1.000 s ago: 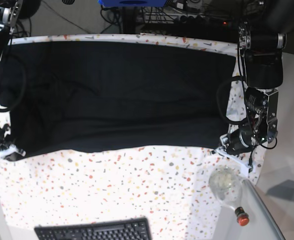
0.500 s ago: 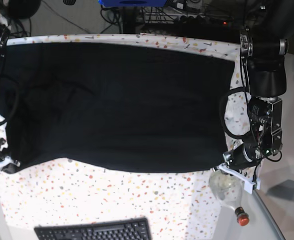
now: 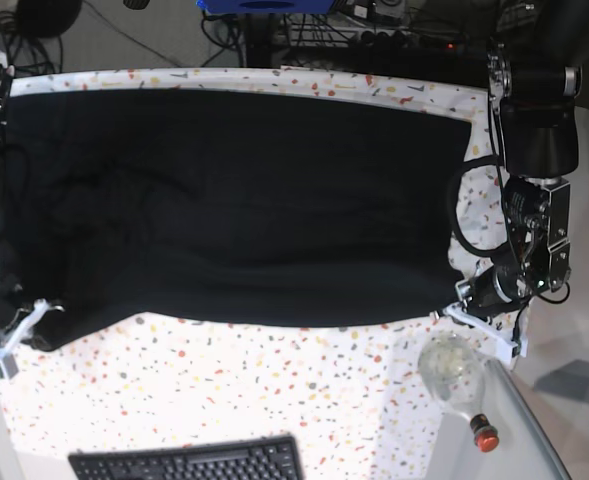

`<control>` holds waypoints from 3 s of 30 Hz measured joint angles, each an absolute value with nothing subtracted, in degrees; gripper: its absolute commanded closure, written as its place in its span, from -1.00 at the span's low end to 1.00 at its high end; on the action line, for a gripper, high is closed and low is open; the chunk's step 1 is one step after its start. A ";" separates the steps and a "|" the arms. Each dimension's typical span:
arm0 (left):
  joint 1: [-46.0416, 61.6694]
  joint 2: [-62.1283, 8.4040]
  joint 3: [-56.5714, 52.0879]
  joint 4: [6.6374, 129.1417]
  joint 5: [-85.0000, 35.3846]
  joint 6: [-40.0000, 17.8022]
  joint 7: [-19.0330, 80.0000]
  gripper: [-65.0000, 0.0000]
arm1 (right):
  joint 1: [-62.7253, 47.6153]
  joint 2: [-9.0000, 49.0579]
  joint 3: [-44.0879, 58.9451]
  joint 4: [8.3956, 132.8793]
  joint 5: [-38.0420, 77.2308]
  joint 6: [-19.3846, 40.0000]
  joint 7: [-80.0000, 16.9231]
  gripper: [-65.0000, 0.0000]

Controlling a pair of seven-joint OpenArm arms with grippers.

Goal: Layout the t-shirt on the table in an organized manner, then fold the t-shirt properly
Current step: 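Fold the hem up over the shirt toward the collar with both grippers, then press the folded edge flat with the right gripper and release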

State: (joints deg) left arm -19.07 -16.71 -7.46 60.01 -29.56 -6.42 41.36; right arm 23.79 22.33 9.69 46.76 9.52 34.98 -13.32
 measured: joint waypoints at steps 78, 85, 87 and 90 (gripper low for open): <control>6.02 -21.76 -7.20 75.02 -30.09 -6.70 41.12 -0.71 | -14.37 5.54 42.33 93.78 8.95 35.00 -48.29 0.03; 9.04 -19.35 -16.69 85.58 -30.09 -6.90 40.95 -0.71 | -11.79 4.93 40.49 98.02 8.38 34.92 -48.99 0.02; 9.89 -18.13 -20.18 87.35 -30.13 -6.87 41.10 -0.71 | -9.13 5.32 38.57 98.06 9.04 34.98 -48.25 0.02; 10.83 -18.15 -23.79 88.25 -30.24 -7.31 41.01 -0.70 | -8.21 5.34 35.64 98.72 10.00 35.03 -47.42 0.03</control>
